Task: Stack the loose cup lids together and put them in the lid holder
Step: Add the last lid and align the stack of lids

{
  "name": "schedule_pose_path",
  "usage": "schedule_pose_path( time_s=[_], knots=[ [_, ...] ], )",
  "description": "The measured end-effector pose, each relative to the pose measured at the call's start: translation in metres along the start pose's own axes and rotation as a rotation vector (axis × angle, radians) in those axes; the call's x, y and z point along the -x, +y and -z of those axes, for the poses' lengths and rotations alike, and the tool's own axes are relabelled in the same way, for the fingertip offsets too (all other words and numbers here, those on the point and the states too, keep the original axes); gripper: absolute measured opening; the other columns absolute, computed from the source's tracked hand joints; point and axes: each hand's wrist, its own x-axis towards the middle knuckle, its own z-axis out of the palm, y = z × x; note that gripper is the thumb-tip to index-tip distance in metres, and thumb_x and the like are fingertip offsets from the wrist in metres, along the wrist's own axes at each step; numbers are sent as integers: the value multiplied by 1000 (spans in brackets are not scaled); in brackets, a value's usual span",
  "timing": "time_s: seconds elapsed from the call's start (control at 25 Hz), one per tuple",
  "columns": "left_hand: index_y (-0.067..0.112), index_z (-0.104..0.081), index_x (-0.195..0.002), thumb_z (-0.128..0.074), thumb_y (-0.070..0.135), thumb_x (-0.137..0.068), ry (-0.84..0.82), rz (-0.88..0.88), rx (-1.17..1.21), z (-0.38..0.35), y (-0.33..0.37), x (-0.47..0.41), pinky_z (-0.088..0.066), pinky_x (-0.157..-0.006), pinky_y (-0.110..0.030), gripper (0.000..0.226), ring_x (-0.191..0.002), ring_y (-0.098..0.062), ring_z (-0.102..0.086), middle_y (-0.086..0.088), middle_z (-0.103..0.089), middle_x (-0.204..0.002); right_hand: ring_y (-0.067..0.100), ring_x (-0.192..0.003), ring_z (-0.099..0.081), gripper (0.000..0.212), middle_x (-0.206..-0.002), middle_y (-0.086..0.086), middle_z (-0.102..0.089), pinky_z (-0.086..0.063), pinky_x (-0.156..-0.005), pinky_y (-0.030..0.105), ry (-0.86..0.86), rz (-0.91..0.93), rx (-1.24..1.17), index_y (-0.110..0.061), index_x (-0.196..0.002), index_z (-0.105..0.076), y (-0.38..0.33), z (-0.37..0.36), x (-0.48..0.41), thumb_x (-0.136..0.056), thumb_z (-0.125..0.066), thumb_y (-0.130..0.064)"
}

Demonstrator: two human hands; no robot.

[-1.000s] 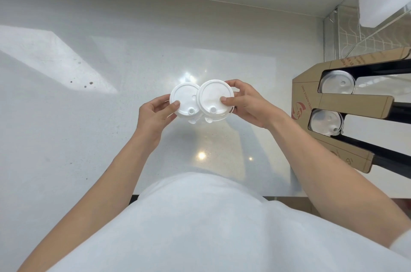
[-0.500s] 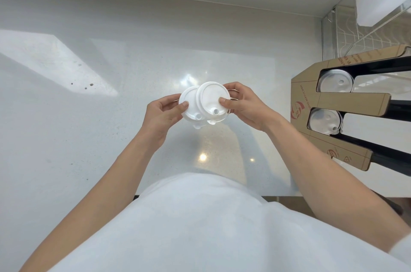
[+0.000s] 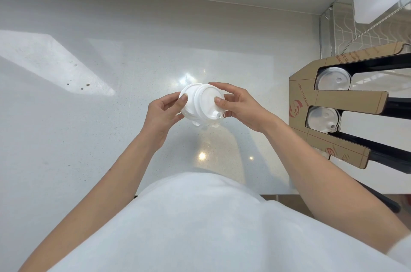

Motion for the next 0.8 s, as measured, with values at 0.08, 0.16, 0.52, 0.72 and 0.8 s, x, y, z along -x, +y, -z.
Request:
schedule_pose_path(
  time_s=[0.08,0.16,0.52,0.72,0.8],
  knots=[
    [15,-73,-117,-77,43,-77,7,-5,-23,-3,2,2,-59,-88,-29,49,-113,-21,-70,-8,-74,-120,26,-92,-60,44,-103,20,-63,-51,-85,45,0,-4,21,-24,-140,-55,-2,1,0,-98,-63,-21],
    [15,-72,-119,-85,44,-70,28,-10,-69,-6,2,2,-60,-88,-31,59,-109,-17,-72,-6,-73,-120,25,-94,-62,43,-108,24,-64,-53,-90,48,7,-13,46,-24,-141,-54,-4,1,1,-98,-63,-23],
    [21,-69,-125,-87,32,-73,35,-1,-205,-8,-2,1,-57,-98,-43,56,-106,-19,-73,2,-72,-122,28,-104,-67,46,-129,31,-57,-59,-90,48,23,-64,28,-24,-145,-49,-6,-4,4,-100,-60,-21],
    [32,-73,-114,-86,47,-68,12,6,-229,-13,2,4,-57,-96,-37,51,-102,-10,-73,14,-76,-111,23,-95,-70,48,-122,25,-59,-63,-82,44,43,-55,57,-27,-143,-51,-9,-3,6,-98,-64,-23],
    [38,-72,-106,-88,41,-70,42,-1,-248,-15,2,2,-58,-89,-32,39,-92,-4,-74,21,-76,-100,20,-92,-72,49,-119,19,-61,-63,-77,38,61,-51,114,-29,-144,-50,-11,-5,6,-97,-64,-25]
  ],
)
